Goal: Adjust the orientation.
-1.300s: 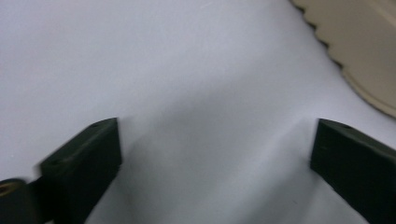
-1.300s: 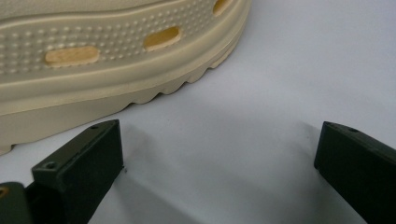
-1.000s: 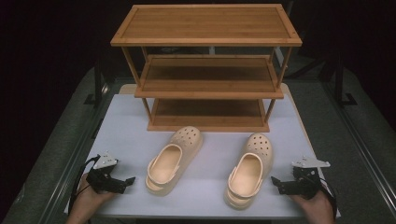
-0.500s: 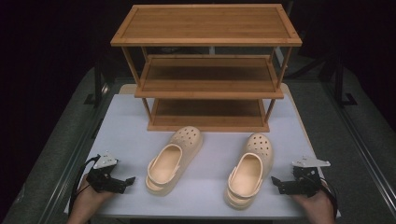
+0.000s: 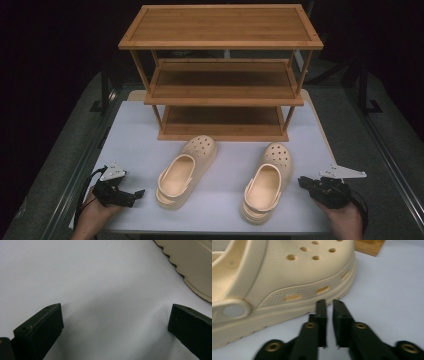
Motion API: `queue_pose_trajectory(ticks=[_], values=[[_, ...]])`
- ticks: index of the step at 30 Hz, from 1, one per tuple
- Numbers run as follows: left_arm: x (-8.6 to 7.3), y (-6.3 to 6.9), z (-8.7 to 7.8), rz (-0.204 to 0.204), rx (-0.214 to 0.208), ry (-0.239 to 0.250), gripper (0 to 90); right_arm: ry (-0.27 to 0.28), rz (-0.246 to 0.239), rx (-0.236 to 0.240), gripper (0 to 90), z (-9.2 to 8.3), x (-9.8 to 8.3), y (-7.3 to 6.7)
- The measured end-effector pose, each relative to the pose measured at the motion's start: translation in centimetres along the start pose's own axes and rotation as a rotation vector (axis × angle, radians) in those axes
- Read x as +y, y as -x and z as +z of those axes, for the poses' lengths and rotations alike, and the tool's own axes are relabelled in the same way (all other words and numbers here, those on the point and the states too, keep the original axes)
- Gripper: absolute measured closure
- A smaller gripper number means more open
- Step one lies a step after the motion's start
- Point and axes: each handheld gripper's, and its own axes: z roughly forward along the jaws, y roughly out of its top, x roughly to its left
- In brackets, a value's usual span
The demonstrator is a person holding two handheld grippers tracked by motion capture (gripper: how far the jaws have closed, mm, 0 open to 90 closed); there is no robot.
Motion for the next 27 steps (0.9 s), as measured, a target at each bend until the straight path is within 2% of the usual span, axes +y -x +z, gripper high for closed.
queue_pose_trajectory(ticks=[7,16,27], values=[[0.0,0.0,0.0,0.0,0.0,0.0,0.0,-0.036,-0.023,0.024,89.7,1.2,1.0,0.2],[0.0,0.0,0.0,0.0,0.0,0.0,0.0,-0.073,-0.025,0.051,89.7,2.8,1.6,0.7],[0.0,0.0,0.0,0.0,-0.001,0.0,0.0,-0.073,-0.02,0.076,89.8,3.4,1.7,1.0]])
